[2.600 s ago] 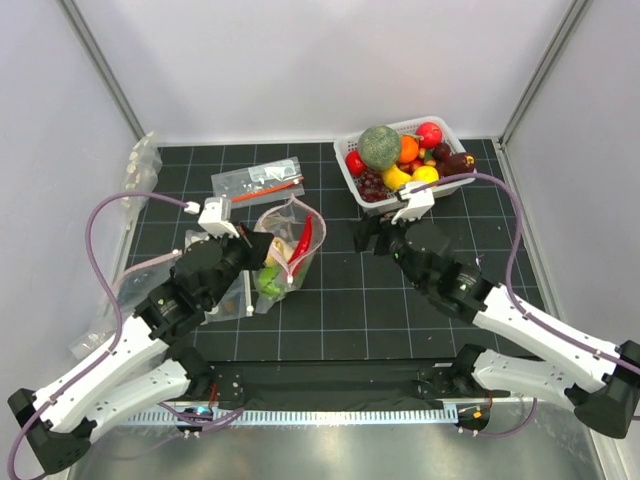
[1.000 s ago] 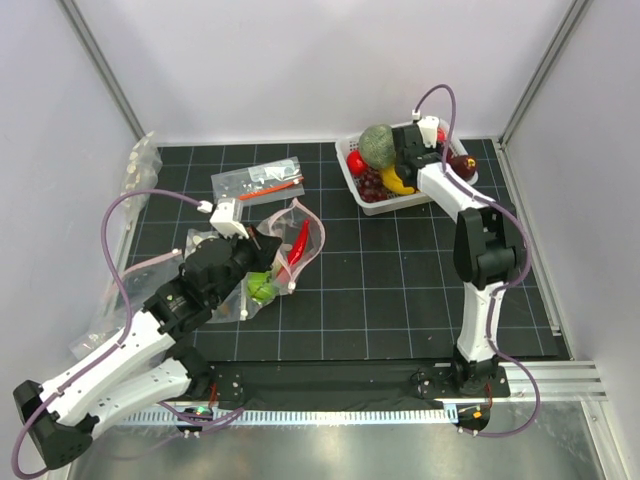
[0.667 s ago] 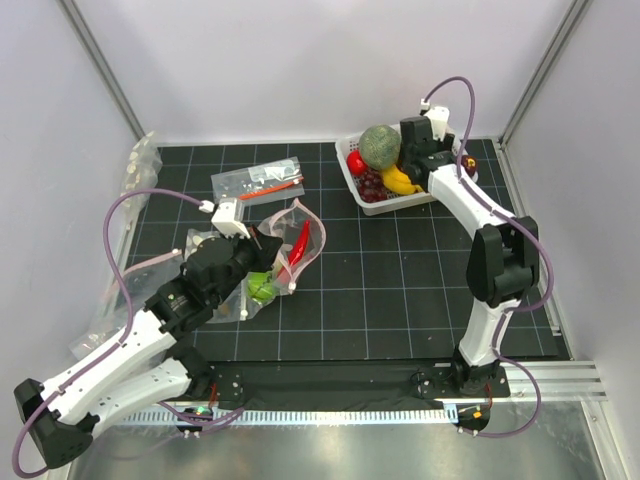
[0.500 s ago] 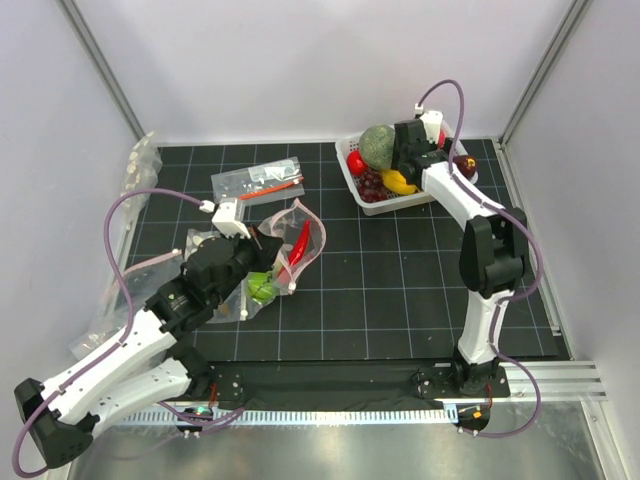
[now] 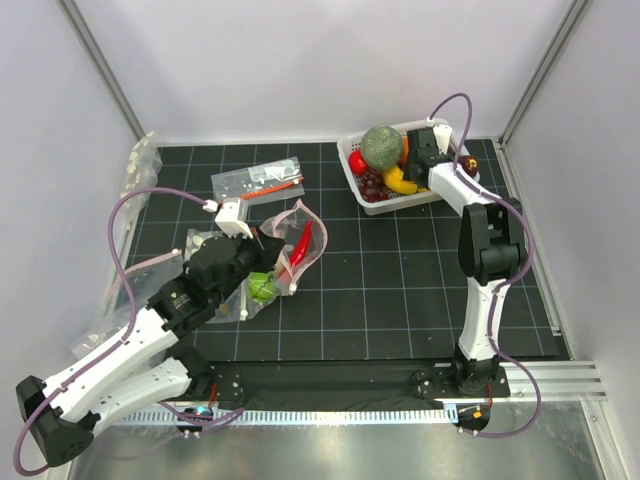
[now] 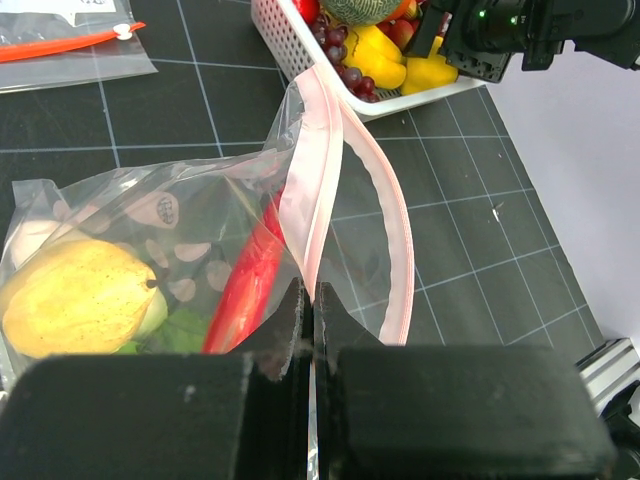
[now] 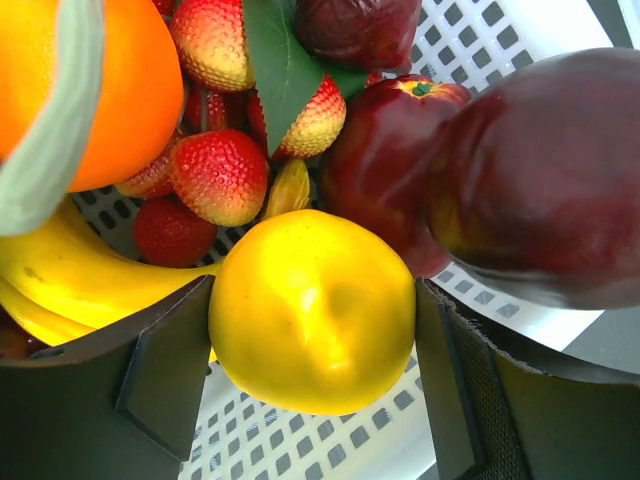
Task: Place the food in the zip-top bag and seal the zipper
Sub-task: Pick up the fake vegetable from the bin, then place the fake vegetable in the zipper food storage bag, then adjust the zipper food storage bag at the center of the board.
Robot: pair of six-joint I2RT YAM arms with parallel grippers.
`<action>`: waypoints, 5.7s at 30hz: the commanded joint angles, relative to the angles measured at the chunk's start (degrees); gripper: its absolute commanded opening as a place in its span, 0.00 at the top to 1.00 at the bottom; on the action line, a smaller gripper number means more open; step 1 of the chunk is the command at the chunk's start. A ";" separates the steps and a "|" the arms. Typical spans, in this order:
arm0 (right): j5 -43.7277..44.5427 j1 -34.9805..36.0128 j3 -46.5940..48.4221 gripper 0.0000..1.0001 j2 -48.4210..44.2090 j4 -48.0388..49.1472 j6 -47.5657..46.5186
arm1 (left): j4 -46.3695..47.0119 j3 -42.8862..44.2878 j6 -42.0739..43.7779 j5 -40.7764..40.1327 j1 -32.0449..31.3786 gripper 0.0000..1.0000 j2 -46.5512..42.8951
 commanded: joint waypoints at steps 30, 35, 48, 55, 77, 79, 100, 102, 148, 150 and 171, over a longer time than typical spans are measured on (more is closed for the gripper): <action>-21.35 24.24 -40.37 0.64 -63.20 19.95 7.99 | 1.82 1.91 0.92 0.85 0.15 1.00 2.08; -26.80 27.42 -45.83 0.67 -67.70 26.37 5.97 | 1.73 2.09 0.75 1.55 0.15 1.00 2.43; -22.24 44.82 -41.71 0.58 -49.71 34.90 -3.79 | 2.08 2.44 -2.68 8.84 0.15 1.00 1.29; -18.20 45.44 -39.15 0.00 -49.39 32.09 -1.59 | 1.65 1.91 -2.51 7.53 0.15 1.00 -1.87; -6.77 45.26 -26.76 0.46 -42.21 3.79 7.55 | 3.57 0.77 -0.84 7.43 0.15 1.00 -4.16; -7.21 45.09 -26.76 0.72 -42.29 3.78 7.72 | 4.80 0.42 -0.57 8.66 0.06 0.99 -3.90; -16.87 28.66 -31.86 0.99 -51.08 2.64 10.80 | 30.90 -7.58 28.74 13.51 -17.60 0.21 4.70; -17.05 28.65 -31.94 0.99 -51.35 2.64 10.89 | 33.88 -9.16 34.47 10.97 -20.59 0.23 6.11; -59.20 28.12 -45.13 0.33 -77.46 23.91 -13.28 | -0.37 1.65 33.62 18.85 -24.73 1.00 -3.55; -70.20 28.30 -44.43 0.37 -75.18 24.87 -13.72 | -1.34 0.95 33.27 22.02 -24.64 1.00 -3.63; -75.49 39.72 -40.56 0.35 -63.49 21.54 -28.12 | -2.22 -3.72 30.98 19.66 -24.73 1.00 -9.08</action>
